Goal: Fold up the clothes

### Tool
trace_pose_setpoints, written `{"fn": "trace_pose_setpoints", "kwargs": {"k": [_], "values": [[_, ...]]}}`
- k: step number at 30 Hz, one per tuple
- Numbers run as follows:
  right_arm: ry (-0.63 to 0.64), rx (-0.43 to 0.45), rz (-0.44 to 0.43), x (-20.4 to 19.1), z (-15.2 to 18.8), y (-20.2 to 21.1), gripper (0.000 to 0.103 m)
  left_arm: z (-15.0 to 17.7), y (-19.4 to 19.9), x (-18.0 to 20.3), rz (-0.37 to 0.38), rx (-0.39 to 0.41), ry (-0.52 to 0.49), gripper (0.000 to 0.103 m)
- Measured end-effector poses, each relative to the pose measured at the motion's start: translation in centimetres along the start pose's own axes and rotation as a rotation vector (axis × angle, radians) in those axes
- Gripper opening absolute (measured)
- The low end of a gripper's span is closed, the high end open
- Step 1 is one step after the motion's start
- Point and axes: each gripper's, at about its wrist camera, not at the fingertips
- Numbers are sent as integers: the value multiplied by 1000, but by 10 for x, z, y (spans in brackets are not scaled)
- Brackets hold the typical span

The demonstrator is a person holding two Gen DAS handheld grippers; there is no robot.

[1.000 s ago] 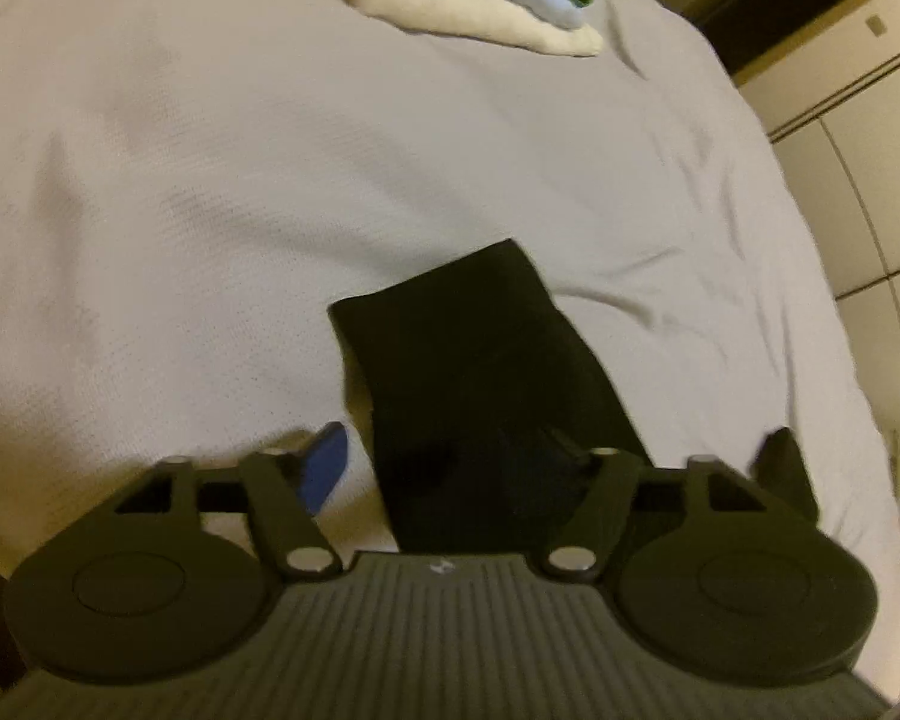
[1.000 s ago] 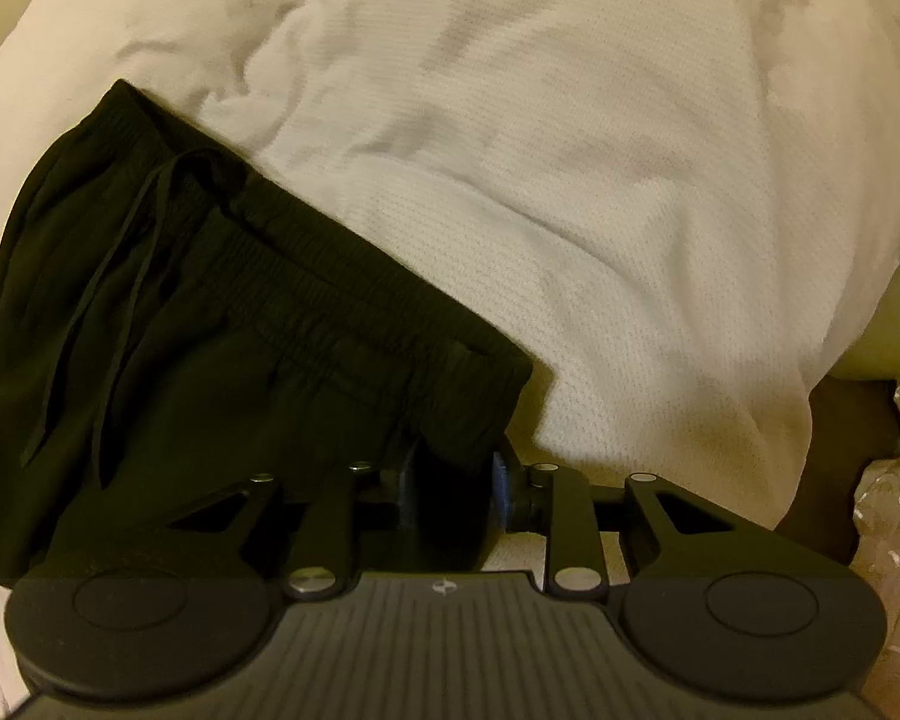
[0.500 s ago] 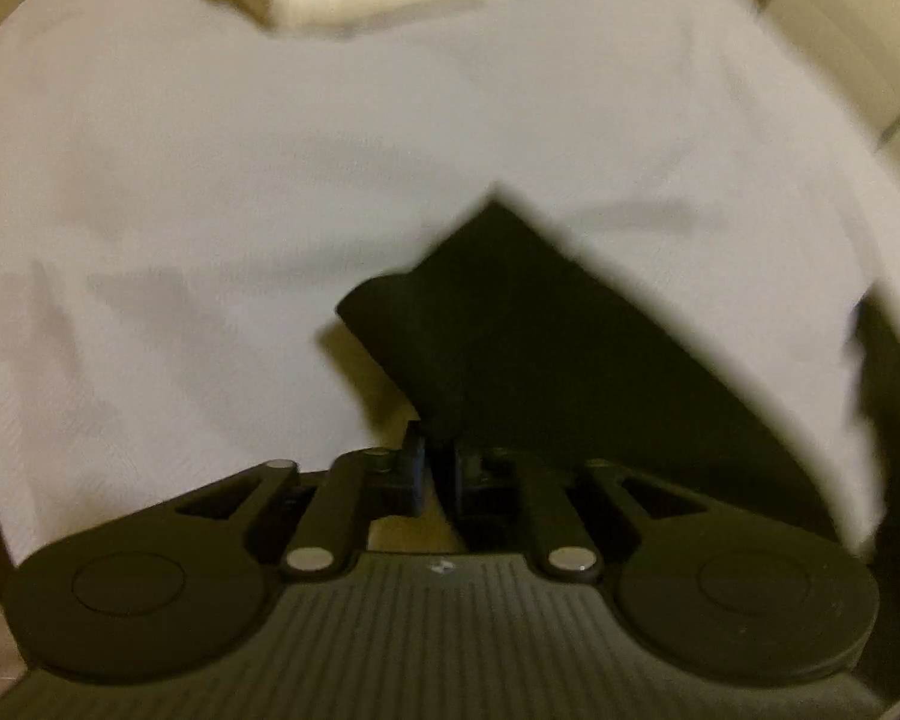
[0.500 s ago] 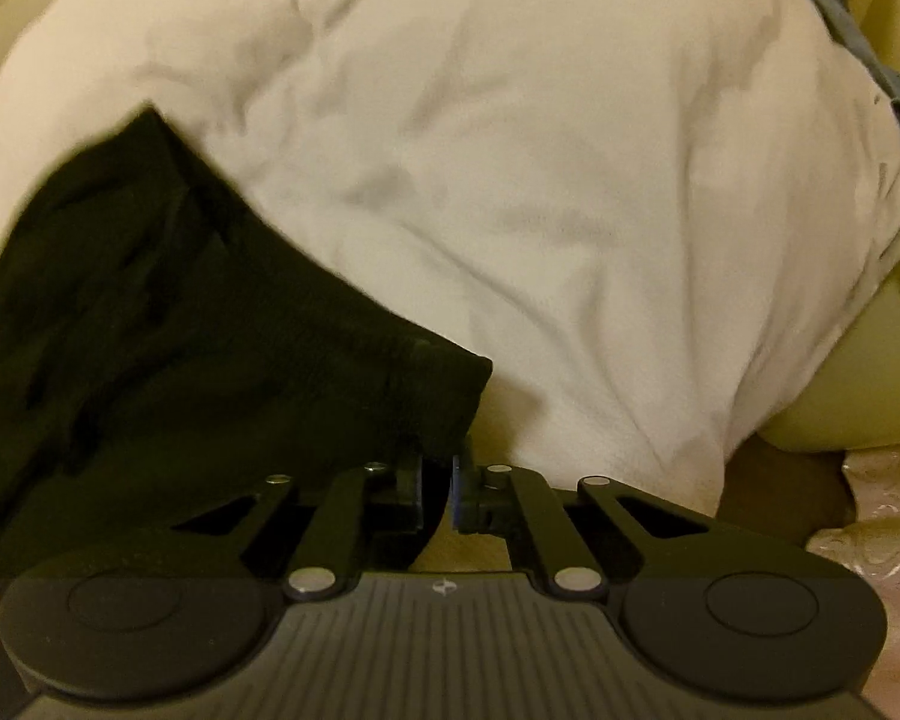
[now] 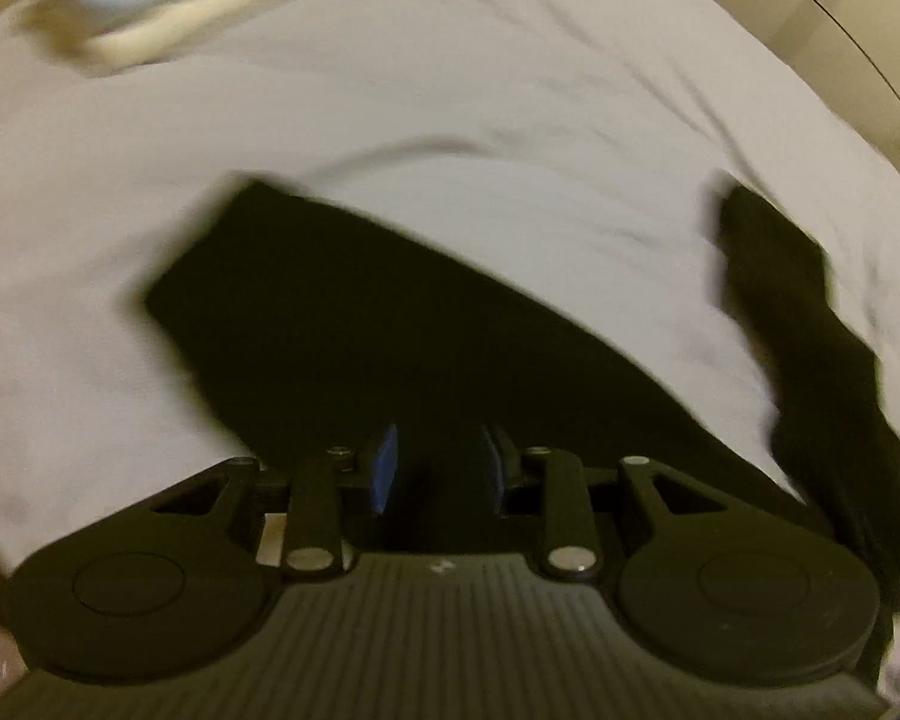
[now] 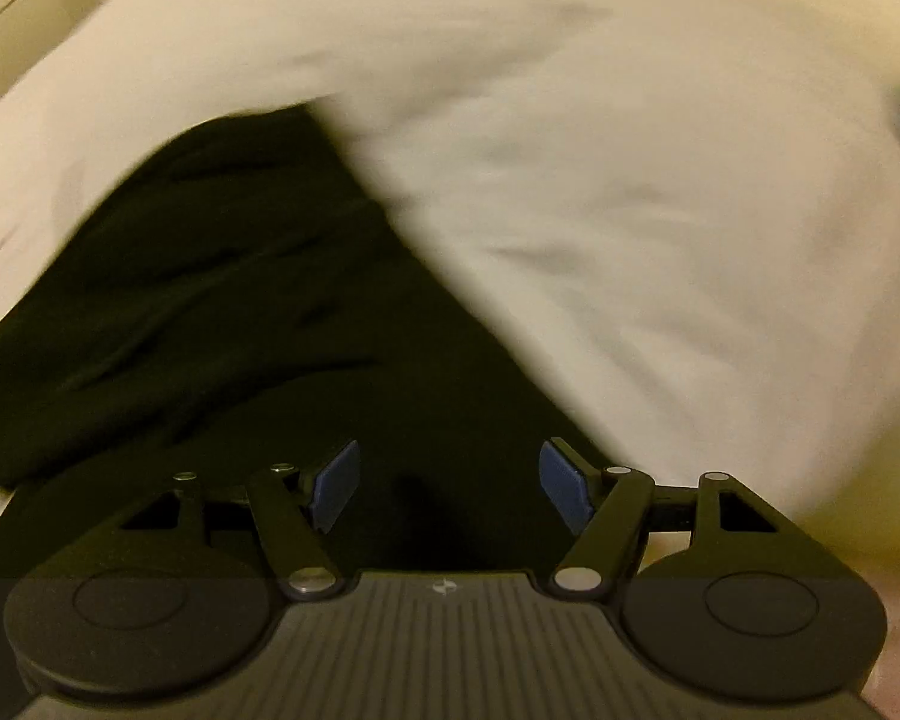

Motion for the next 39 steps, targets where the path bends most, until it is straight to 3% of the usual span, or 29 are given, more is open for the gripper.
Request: {"fn": "trace_pose_setpoints", "kwargs": {"k": [3,5,8,13,15,18,21,24,26,28,29,30,31,34,37,39], "values": [[210,-89,-119,-61,-6,-32,53,-13,-27,49,89,-49,-55,26],[319,-123,-155,-94,-9,-54,41,-25,-46,74,138,-68,-67,26],[420,-154,-202,-135,-20,-84,34,-43,-71,103,170,-91,-67,26],[401,-144,-263,-174,-63,-124,34,-74,-98,134,226,-132,-60,29],[393,-139,-278,-183,-79,-132,45,-90,-109,143,254,-132,-51,46],[405,-143,-269,-194,-97,-144,52,-122,-123,154,307,-122,-9,50],[361,-156,-273,-192,-105,-154,54,-156,-140,165,377,-116,57,61],[297,-151,-289,-182,-105,-158,54,-185,-158,178,410,-97,112,63],[264,-132,-298,-177,-108,-153,59,-199,-173,188,421,-96,150,65],[238,-121,-296,-173,-111,-149,62,-207,-186,198,431,-113,176,61],[226,-116,-295,-170,-112,-147,62,-209,-191,204,445,-123,179,43],[218,-113,-292,-167,-114,-146,62,-211,-196,210,459,-134,182,11],[210,-111,-288,-165,-115,-145,62,-211,-196,215,473,-145,174,2],[193,-98,-274,-155,-121,-140,63,-209,-154,212,494,-40,142,2],[179,-64,-266,-143,-126,-124,63,-210,-71,169,541,105,217,2],[174,-40,-262,-136,-130,-115,63,-218,-13,140,519,209,255,2]]}}
Point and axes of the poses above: each gripper's, at about its wrist camera, not at the fingertips, and y roughly against the way its jaws point, x to its right, z to its underside, and after that the axes turned 13 degrees about -z, right-handed
